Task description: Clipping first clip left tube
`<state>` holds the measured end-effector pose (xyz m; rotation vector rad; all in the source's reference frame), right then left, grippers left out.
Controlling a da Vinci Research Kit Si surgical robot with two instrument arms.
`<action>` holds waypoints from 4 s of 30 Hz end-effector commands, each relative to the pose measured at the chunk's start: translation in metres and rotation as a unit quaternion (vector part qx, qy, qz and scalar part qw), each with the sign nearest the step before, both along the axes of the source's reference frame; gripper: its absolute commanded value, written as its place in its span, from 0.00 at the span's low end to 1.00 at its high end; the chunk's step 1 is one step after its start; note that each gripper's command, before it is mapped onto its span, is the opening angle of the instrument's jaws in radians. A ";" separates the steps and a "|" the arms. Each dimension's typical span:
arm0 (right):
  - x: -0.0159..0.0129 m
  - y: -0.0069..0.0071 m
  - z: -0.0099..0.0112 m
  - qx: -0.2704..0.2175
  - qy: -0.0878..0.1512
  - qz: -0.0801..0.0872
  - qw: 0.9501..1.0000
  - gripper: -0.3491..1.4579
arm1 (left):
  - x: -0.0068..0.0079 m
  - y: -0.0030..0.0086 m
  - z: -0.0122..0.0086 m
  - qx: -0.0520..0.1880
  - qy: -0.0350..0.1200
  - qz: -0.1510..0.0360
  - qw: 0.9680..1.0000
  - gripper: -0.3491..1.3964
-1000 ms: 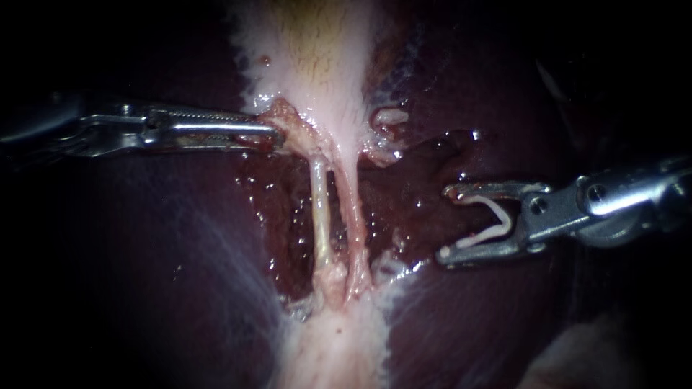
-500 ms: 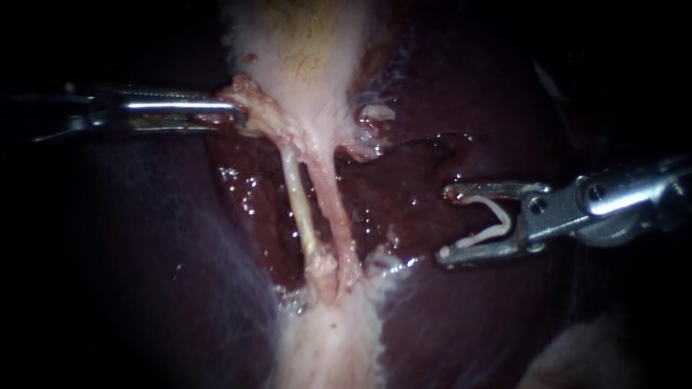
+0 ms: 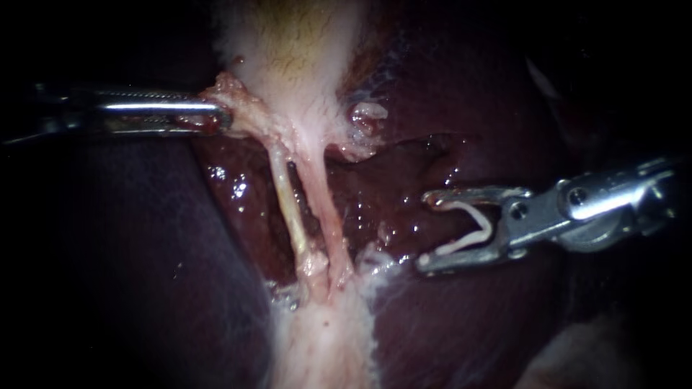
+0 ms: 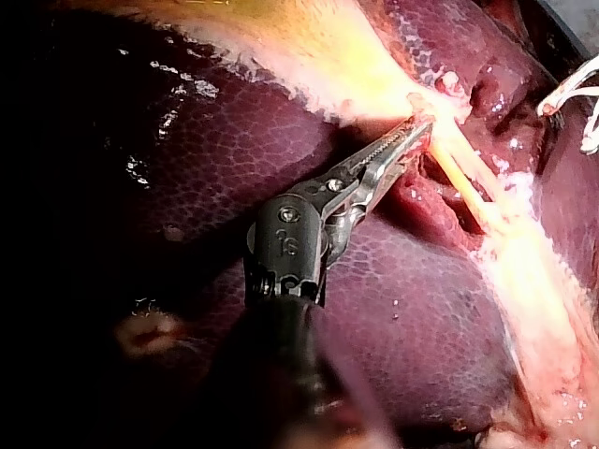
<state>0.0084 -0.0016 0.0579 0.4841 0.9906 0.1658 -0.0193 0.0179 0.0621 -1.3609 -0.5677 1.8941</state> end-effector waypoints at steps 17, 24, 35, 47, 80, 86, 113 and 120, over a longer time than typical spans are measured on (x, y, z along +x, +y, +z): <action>0.0093 -0.0024 0.0038 0.000 0.038 -0.029 0.999 0.47 | -0.0001 -0.0002 -0.0001 -0.001 0.001 0.000 1.000 0.00; 0.0106 -0.0022 0.0069 -0.008 0.039 -0.032 0.999 0.47 | -0.0003 -0.0004 -0.0004 -0.001 0.001 0.000 1.000 0.00; 0.0099 -0.0011 0.0095 -0.003 0.037 -0.028 0.999 0.47 | -0.0004 -0.0005 -0.0006 -0.001 0.001 -0.001 1.000 0.00; 0.0115 -0.0002 0.0119 0.004 0.039 -0.031 0.999 0.47 | -0.0007 -0.0006 -0.0008 -0.001 0.001 -0.001 1.000 0.00; 0.0155 -0.0083 0.0074 0.069 0.148 -0.099 0.982 0.45 | -0.0005 -0.0003 -0.0003 -0.001 0.000 0.000 1.000 0.00; 0.0154 -0.0085 0.0079 0.068 0.148 -0.101 0.982 0.43 | -0.0005 -0.0003 -0.0003 -0.001 0.001 0.000 1.000 0.00; 0.0137 -0.0074 0.0077 0.123 0.090 -0.083 0.985 0.00 | -0.0004 -0.0003 -0.0003 -0.001 0.000 0.000 1.000 0.00; 0.0136 -0.0074 0.0077 0.123 0.090 -0.083 0.985 0.00 | -0.0005 -0.0003 -0.0003 -0.001 0.000 0.000 1.000 0.00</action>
